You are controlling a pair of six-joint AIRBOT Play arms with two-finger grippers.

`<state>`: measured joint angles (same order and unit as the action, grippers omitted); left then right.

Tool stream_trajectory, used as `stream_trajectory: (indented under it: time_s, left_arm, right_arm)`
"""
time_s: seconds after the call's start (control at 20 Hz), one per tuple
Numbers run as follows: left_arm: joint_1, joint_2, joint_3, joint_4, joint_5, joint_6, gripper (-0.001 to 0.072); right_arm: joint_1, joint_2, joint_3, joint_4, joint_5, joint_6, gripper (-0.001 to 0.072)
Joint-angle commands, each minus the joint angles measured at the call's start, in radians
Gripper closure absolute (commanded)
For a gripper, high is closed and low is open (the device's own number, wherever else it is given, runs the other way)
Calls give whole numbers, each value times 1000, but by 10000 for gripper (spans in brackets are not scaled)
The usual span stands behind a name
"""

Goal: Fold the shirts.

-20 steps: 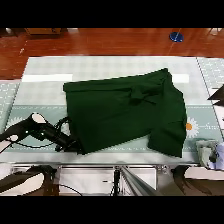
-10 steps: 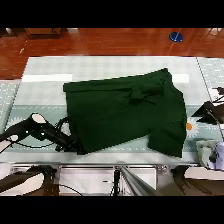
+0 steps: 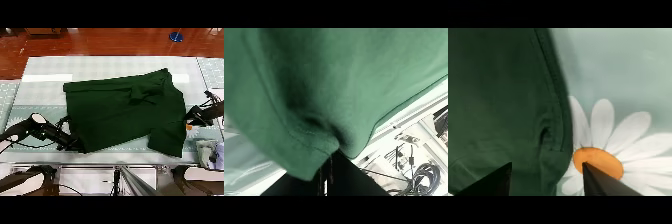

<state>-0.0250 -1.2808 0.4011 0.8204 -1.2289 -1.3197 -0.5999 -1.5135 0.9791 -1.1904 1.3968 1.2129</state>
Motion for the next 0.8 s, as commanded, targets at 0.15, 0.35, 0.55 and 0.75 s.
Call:
stream_trajectory:
  time_s: [0.15,0.35,0.55,0.75]
  left_arm:
    - [0,1,1,-6,61,13,681]
    - [0,10,10,-10,51,42,682]
    - [26,132,190,-24,-60,52,683]
    - [133,379,631,-64,-83,52,682]
  right_arm:
    - [18,0,-90,10,-147,27,439]
    - [17,19,-87,124,-145,-24,688]
    - [17,171,6,346,-97,-122,689]
    - [18,391,226,666,-143,-160,689]
